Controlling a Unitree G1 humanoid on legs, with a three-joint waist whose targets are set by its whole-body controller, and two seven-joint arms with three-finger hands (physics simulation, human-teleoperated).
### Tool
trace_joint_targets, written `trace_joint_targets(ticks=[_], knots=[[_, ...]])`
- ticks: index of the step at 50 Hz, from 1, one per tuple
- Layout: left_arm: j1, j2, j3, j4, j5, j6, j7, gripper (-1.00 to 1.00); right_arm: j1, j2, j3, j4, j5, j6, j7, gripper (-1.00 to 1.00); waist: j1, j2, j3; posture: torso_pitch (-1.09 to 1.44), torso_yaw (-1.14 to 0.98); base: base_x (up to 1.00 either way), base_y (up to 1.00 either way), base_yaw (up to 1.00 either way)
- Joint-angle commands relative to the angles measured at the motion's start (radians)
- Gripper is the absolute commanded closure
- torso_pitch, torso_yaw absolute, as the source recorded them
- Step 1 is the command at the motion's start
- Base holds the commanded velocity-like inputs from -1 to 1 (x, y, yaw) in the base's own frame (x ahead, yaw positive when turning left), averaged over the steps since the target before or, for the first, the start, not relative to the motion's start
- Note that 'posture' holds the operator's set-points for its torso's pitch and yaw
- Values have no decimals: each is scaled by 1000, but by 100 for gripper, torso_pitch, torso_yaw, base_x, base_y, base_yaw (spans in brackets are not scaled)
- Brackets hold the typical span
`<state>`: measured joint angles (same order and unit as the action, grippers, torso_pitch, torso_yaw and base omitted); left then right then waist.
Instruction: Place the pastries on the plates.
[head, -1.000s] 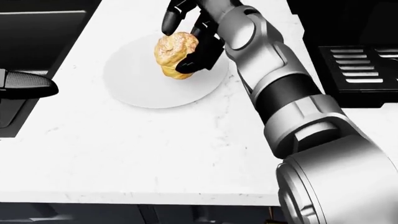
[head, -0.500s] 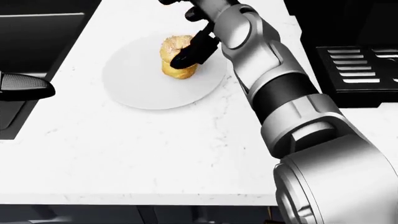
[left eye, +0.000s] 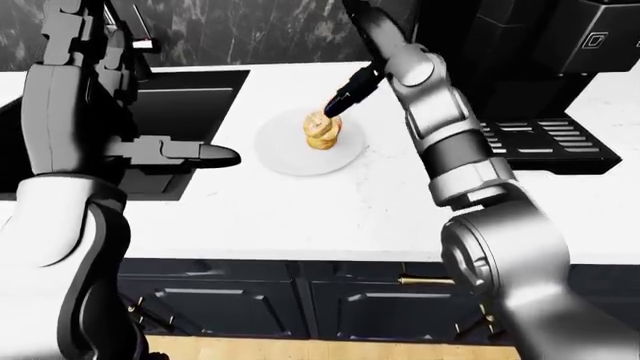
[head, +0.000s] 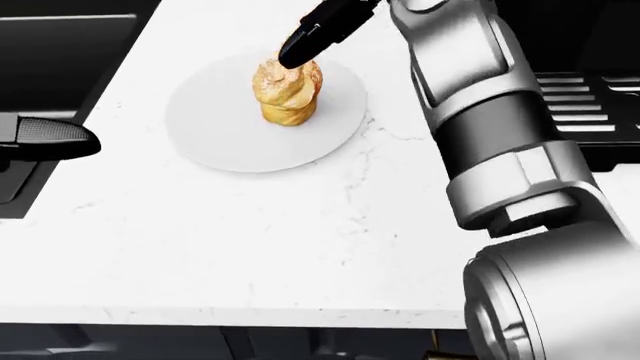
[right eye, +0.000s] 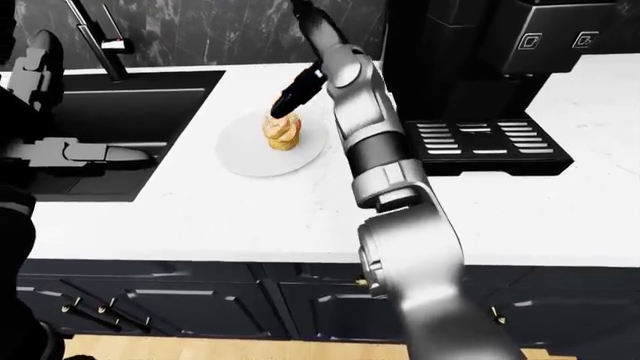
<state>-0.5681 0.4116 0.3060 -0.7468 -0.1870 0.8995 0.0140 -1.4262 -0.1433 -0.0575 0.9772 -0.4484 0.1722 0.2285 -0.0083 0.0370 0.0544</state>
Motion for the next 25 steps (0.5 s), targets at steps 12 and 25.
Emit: trace_joint_targets(ticks=[12,25], knots=[[-38,-7,-6,1,18,-30,-12,-100,244,-54,-20,-966,174,589,104,-100,11,-15,-28,0,0,0,0,0],[-63,-38,-32,40,-23,-65,-17,-100,377,-178,-125,-1615,317,1068,2,-100,18,-26,-21,0,0,0,0,0]])
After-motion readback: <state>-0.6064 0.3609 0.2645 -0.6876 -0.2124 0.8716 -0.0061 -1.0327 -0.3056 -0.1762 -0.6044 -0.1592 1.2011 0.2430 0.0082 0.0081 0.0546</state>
